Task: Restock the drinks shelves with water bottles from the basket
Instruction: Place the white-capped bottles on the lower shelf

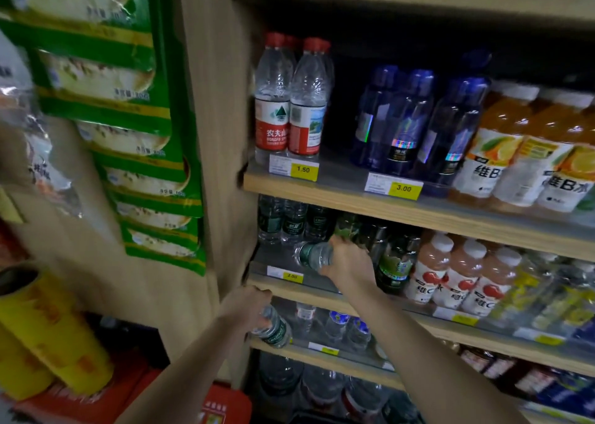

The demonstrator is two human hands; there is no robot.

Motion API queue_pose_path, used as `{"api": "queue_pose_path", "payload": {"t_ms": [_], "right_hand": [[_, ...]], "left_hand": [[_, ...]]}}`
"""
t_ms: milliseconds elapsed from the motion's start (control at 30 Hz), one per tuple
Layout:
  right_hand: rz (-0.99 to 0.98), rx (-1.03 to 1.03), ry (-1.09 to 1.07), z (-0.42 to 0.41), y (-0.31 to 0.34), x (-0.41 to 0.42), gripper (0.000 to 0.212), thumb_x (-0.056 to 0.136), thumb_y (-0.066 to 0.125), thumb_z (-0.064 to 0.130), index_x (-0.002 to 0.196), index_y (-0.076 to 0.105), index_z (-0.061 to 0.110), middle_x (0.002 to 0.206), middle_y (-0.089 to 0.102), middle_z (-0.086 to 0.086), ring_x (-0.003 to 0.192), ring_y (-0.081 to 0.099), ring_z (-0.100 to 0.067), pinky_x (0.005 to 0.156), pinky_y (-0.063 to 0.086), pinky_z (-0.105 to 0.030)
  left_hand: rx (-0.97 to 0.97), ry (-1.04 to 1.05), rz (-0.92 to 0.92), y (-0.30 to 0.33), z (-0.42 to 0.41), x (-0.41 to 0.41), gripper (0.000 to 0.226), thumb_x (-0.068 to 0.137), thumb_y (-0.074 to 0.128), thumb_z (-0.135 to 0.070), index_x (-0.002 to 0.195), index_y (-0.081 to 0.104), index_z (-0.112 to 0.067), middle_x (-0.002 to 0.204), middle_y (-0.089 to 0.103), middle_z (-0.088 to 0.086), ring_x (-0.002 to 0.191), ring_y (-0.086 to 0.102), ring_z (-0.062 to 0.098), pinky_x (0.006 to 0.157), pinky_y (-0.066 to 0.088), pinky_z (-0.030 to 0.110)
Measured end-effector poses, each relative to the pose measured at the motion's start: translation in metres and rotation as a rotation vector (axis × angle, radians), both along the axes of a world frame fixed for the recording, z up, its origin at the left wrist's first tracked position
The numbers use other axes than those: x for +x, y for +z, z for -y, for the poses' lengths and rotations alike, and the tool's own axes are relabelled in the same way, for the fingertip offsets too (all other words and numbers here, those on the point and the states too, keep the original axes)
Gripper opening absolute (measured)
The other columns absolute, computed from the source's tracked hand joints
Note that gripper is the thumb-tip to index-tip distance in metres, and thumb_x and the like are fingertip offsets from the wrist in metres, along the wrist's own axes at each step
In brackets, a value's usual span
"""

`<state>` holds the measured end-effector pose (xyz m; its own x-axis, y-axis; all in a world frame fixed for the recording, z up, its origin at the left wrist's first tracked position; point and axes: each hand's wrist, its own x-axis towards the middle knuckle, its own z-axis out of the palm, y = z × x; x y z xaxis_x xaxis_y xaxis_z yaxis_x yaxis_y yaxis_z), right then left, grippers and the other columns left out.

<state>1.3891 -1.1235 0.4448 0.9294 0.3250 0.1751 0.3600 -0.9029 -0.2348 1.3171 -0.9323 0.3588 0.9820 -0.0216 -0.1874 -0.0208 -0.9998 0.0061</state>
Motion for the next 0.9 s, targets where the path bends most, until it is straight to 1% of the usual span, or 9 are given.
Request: {"api": "queue_pose_path", "payload": {"t_ms": [167, 300, 367, 433, 500, 600, 733, 833, 900], "right_hand": [[-0.079, 0.379, -0.068, -0.002, -0.015, 0.028, 0.056, 0.063, 0.083, 0.021, 0.096, 0.038, 0.017, 0.083, 0.055, -0.006, 0.077, 0.056, -0.027, 0.058, 0.039, -0.029], [-0.072, 0.786, -0.101, -0.018, -0.027, 0.045, 0.06, 0.061, 0.085, 0.019, 0.104, 0.043, 0.017, 0.099, 0.06, -0.009, 0.091, 0.056, -0.026, 0.069, 0.045, -0.032], [-0.044, 0.9, -0.114, -0.031, -0.035, 0.053, 0.057, 0.063, 0.085, 0.018, 0.105, 0.046, 0.016, 0.104, 0.061, -0.013, 0.097, 0.056, -0.029, 0.076, 0.047, -0.036], [-0.002, 0.946, -0.082, -0.045, -0.044, 0.061, 0.05, 0.067, 0.082, 0.019, 0.106, 0.052, 0.01, 0.106, 0.063, -0.013, 0.102, 0.056, -0.033, 0.081, 0.048, -0.041], [-0.011, 0.987, -0.02, -0.057, -0.055, 0.067, 0.049, 0.074, 0.077, 0.02, 0.116, 0.054, 0.009, 0.115, 0.062, -0.012, 0.111, 0.055, -0.031, 0.09, 0.047, -0.045], [-0.156, 0.984, 0.037, -0.069, -0.073, 0.073, 0.074, 0.079, 0.072, 0.019, 0.141, 0.033, 0.023, 0.142, 0.045, -0.002, 0.13, 0.042, -0.02, 0.106, 0.038, -0.037], [-0.101, 0.87, 0.083, -0.08, -0.083, 0.084, 0.082, 0.077, 0.073, 0.013, 0.141, 0.027, 0.035, 0.142, 0.042, 0.001, 0.128, 0.043, -0.02, 0.093, 0.035, -0.026], [-0.001, 0.819, 0.008, -0.082, -0.084, 0.084, 0.082, 0.079, 0.071, 0.016, 0.143, 0.023, 0.033, 0.144, 0.041, -0.002, 0.122, 0.048, -0.024, 0.086, 0.039, -0.026], [0.046, 0.828, -0.096, -0.077, -0.087, 0.082, 0.085, 0.081, 0.07, 0.019, 0.146, 0.017, 0.032, 0.146, 0.039, -0.007, 0.119, 0.051, -0.03, 0.086, 0.045, -0.033]], "left_hand": [[-0.115, 0.109, 0.049, -0.013, -0.015, 0.012, 0.049, 0.078, 0.063, -0.046, 0.121, 0.056, -0.024, 0.12, 0.062, 0.002, 0.108, 0.059, 0.021, 0.086, 0.047, 0.032], [-0.276, 0.22, 0.149, -0.017, -0.02, 0.016, 0.047, 0.075, 0.069, -0.045, 0.119, 0.058, -0.032, 0.113, 0.066, 0.0, 0.102, 0.061, 0.02, 0.081, 0.046, 0.028], [-0.378, 0.297, 0.222, -0.018, -0.02, 0.018, 0.044, 0.071, 0.072, -0.044, 0.109, 0.061, -0.028, 0.103, 0.067, -0.001, 0.094, 0.063, 0.02, 0.072, 0.044, 0.027], [-0.441, 0.348, 0.305, -0.02, -0.02, 0.022, 0.043, 0.069, 0.075, -0.047, 0.1, 0.059, -0.022, 0.094, 0.064, -0.001, 0.084, 0.061, 0.018, 0.064, 0.042, 0.026], [-0.426, 0.339, 0.339, -0.022, -0.019, 0.025, 0.044, 0.069, 0.075, -0.048, 0.098, 0.058, -0.019, 0.094, 0.063, -0.001, 0.082, 0.06, 0.018, 0.062, 0.038, 0.025], [-0.371, 0.283, 0.315, -0.028, -0.022, 0.023, 0.046, 0.072, 0.072, -0.048, 0.103, 0.057, -0.018, 0.102, 0.063, 0.001, 0.089, 0.063, 0.023, 0.065, 0.039, 0.027], [-0.322, 0.207, 0.26, -0.037, -0.027, 0.022, 0.047, 0.074, 0.068, -0.05, 0.105, 0.053, -0.017, 0.102, 0.064, 0.004, 0.091, 0.062, 0.025, 0.07, 0.043, 0.031], [-0.31, 0.166, 0.257, -0.038, -0.027, 0.023, 0.047, 0.076, 0.067, -0.05, 0.104, 0.052, -0.016, 0.099, 0.065, 0.005, 0.089, 0.062, 0.025, 0.066, 0.039, 0.028], [-0.316, 0.157, 0.283, -0.039, -0.026, 0.022, 0.045, 0.076, 0.067, -0.05, 0.103, 0.052, -0.017, 0.098, 0.065, 0.004, 0.087, 0.062, 0.023, 0.064, 0.036, 0.025]]}}
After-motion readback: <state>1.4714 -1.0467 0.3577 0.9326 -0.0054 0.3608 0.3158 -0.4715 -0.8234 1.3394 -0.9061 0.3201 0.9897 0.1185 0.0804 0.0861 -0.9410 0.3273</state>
